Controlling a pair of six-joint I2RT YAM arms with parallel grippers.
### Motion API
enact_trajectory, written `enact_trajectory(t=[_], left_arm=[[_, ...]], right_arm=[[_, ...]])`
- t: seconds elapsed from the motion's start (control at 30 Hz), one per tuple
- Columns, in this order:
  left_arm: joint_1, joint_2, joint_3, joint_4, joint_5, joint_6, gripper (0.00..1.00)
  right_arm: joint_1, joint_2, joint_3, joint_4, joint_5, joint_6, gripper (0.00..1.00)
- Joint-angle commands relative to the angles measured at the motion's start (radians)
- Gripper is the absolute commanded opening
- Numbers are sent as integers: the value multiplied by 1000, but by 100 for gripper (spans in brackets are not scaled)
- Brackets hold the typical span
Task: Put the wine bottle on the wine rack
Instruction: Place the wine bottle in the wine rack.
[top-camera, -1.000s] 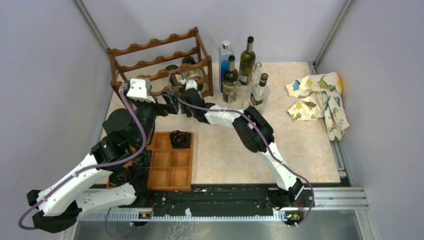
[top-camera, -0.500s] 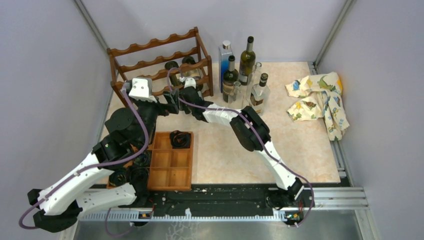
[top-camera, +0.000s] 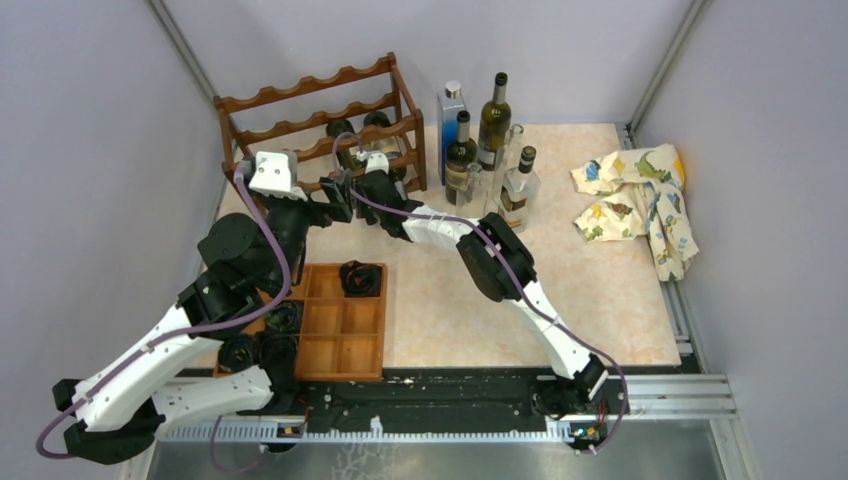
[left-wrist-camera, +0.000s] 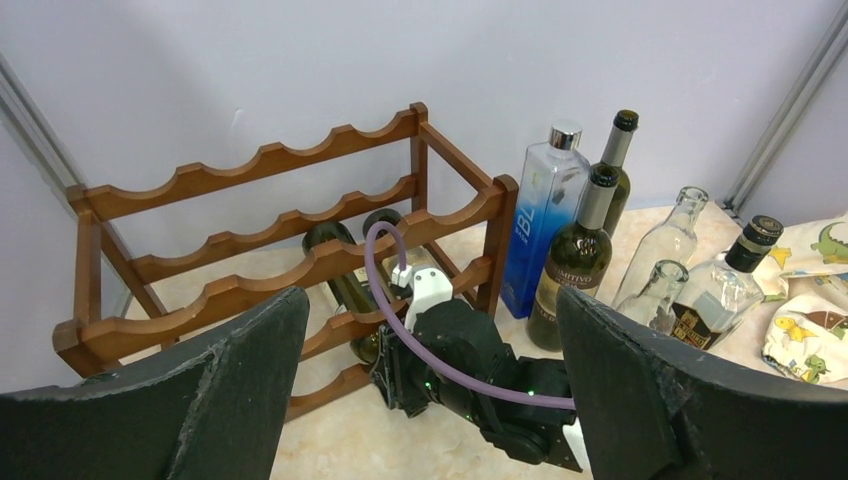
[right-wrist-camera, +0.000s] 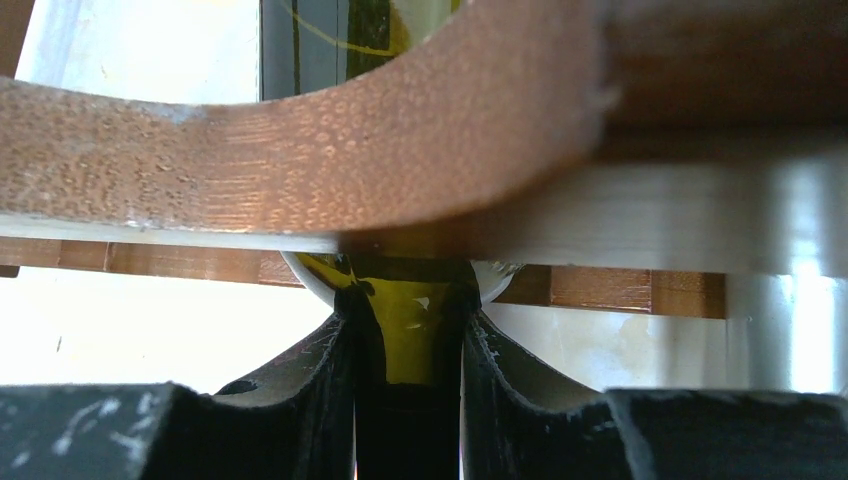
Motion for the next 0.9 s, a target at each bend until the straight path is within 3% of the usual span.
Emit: enact_trajectory(t=[0.0, 0.47, 0.7, 0.87], left_arm=[[6, -2, 42, 24, -16, 43, 99], [6, 1, 50, 28, -12, 73, 99], [6, 4, 52, 29, -8, 73, 99], [6, 7, 52, 30, -4, 73, 99]], right_arm=[[-15, -22, 87, 130, 31, 2, 14], [-15, -31, 68, 92, 53, 0, 15], [-16, -23, 87, 96, 47, 1, 20], [-16, -5, 117, 93, 45, 4, 29]])
